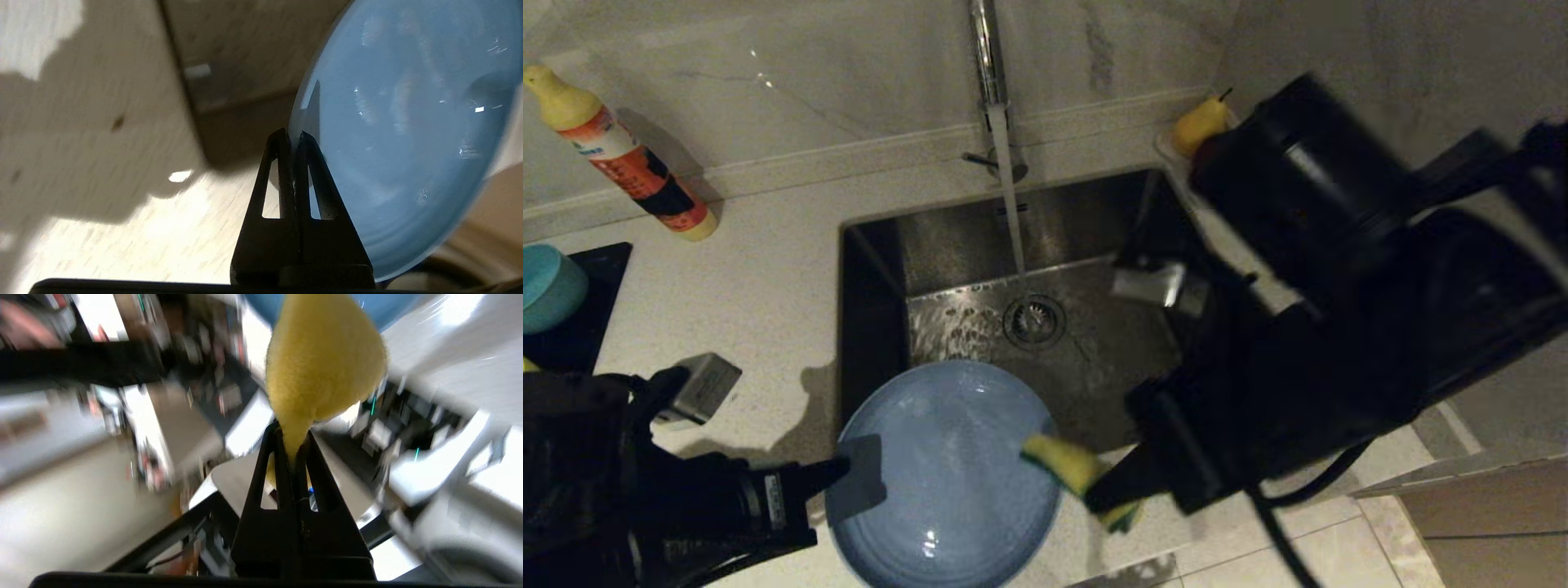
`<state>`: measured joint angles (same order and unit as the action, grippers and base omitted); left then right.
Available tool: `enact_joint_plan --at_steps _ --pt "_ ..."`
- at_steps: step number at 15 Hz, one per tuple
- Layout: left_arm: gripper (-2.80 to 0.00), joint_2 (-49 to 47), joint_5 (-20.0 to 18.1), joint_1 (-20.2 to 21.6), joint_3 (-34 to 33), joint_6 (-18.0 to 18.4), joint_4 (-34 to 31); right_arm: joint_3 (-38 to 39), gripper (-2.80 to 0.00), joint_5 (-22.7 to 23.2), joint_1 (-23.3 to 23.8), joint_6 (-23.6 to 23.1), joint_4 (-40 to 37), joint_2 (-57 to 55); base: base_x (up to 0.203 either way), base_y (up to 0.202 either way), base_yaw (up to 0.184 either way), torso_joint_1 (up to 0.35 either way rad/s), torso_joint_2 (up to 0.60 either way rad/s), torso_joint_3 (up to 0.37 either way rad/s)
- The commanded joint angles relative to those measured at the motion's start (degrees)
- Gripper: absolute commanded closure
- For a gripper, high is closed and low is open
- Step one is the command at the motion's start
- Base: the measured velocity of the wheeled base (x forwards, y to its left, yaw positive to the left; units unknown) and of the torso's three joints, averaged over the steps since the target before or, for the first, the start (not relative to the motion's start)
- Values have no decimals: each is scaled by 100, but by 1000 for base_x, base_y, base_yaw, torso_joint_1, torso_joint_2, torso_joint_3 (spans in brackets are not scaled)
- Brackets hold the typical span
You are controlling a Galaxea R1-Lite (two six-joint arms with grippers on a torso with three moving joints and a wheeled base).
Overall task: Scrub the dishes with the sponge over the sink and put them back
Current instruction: Wipe the plate, then rinse the plate
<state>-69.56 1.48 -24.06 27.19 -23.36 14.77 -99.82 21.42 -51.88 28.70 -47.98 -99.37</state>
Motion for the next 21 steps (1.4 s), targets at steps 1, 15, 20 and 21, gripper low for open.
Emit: enact_joint_plan --at_steps 1,15,20,21 --pt "0 -370 5 -2 471 -405 72 -118 0 70 718 -60 -24 893 0 0 0 0 0 0" --pt "0 -3181 -13 16 2006 -1278 1701 2346 0 732 2155 -63 1007 2382 0 0 0 0 0 0" --pt "0 -3450 -23 12 2041 -1325 2096 2594 0 732 2165 -40 1177 2453 0 0 0 0 0 0" --pt "0 -3468 -24 7 2053 -1329 2100 2615 0 732 2165 -40 1177 2449 0 0 0 0 0 0"
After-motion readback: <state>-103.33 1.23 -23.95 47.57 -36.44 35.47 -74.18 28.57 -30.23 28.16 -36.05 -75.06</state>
